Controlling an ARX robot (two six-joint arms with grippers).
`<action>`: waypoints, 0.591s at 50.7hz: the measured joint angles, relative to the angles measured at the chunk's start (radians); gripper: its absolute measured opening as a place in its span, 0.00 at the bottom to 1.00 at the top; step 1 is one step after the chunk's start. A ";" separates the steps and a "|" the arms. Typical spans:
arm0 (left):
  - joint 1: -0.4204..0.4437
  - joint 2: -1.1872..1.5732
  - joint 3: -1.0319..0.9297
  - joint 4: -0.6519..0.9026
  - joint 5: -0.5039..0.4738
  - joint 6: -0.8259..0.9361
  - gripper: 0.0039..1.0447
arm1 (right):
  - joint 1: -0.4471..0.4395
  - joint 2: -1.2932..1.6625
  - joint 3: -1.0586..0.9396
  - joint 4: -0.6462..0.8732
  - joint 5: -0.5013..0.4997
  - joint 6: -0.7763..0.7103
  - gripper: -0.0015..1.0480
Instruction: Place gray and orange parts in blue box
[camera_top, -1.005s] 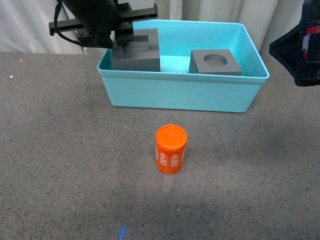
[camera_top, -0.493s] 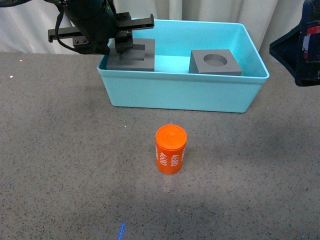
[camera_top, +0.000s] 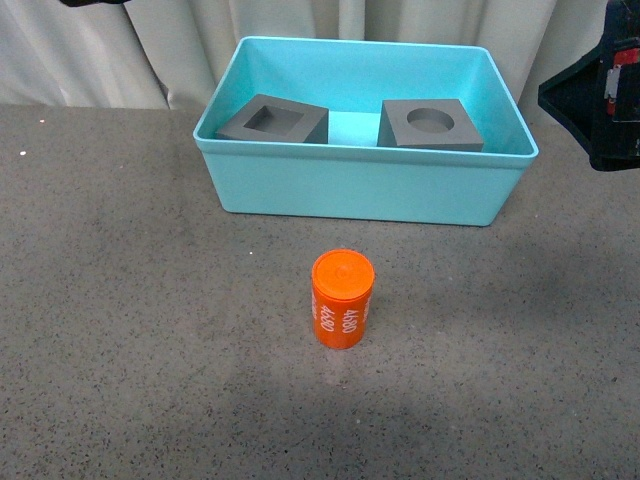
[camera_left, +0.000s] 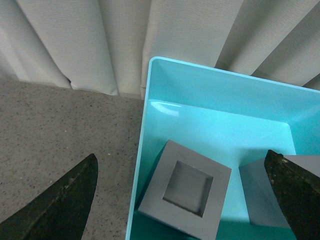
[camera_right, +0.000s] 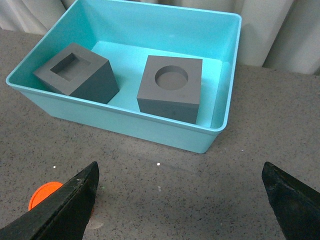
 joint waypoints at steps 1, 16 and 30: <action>-0.002 -0.032 -0.048 0.028 -0.006 0.000 0.94 | 0.000 0.000 0.000 0.000 -0.001 0.000 0.91; -0.008 -0.297 -0.402 0.191 -0.065 -0.008 0.94 | 0.000 0.001 0.000 0.000 0.000 0.000 0.91; 0.013 -0.471 -0.656 0.266 -0.111 -0.032 0.94 | 0.000 0.001 0.000 0.000 0.000 0.000 0.91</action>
